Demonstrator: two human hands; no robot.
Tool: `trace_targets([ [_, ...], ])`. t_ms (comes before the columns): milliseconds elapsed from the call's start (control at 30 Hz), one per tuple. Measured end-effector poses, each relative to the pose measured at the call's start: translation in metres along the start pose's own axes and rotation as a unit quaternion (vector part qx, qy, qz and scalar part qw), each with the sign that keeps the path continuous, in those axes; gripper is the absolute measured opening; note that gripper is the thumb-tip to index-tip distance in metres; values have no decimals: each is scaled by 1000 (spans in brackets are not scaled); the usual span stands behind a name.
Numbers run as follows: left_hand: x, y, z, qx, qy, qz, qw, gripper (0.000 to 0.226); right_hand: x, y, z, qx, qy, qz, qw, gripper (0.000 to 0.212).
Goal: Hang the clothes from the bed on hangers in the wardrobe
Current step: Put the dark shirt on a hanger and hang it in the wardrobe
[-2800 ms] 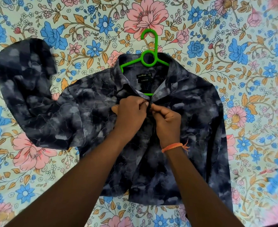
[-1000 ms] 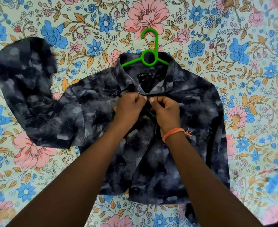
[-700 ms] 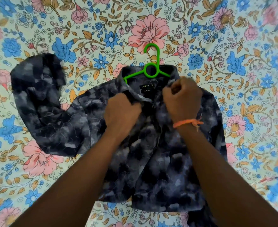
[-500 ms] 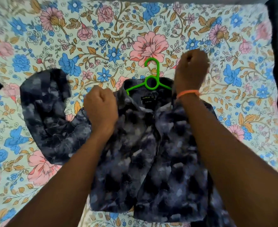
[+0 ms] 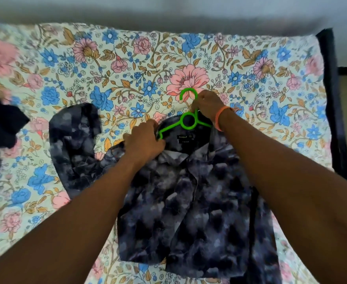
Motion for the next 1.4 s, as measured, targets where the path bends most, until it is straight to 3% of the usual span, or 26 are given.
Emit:
trace_targets([
  [133, -35, -22, 15, 78, 56, 63, 993, 14, -40, -51, -28, -44, 78, -11, 996, 29],
  [367, -178, -86, 93, 193, 99, 190, 958, 13, -156, -192, -119, -124, 198, -1, 972, 27],
  [500, -271, -136, 141, 264, 143, 279, 912, 22, -230, -269, -180, -191, 222, 28, 956, 32],
  [700, -408, -226, 212, 344, 197, 391, 831, 11, -338, -386, -250, -262, 250, 143, 921, 29],
  [800, -459, -271, 241, 371, 171, 398, 821, 17, -374, -447, -272, -289, 241, 209, 903, 25],
  [900, -498, -321, 268, 439, 71, 375, 813, 26, -401, -513, -282, -309, 254, 249, 882, 21],
  [967, -516, -354, 284, 482, 54, 378, 788, 35, -418, -556, -279, -313, 275, 279, 865, 21],
  [1067, -521, -395, 300, 535, 69, 409, 736, 16, -438, -612, -266, -304, 271, 347, 845, 22],
  [1200, -514, -455, 323, 591, 62, 434, 677, 21, -456, -686, -234, -286, 273, 426, 814, 22],
  [1267, -507, -488, 340, 622, 45, 419, 660, 14, -468, -722, -215, -277, 290, 449, 799, 23],
  [1400, -488, -557, 380, 681, 24, 363, 636, 20, -493, -792, -164, -244, 318, 522, 753, 20],
])
Point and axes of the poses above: each hand's wrist, its own y-axis towards the middle knuckle, its own x-axis out of the palm, z = x × y, the point moved 3 cm from there along y, towards the middle knuckle, and after that the axes turned 13 degrees about z, right-handed, at the moved point
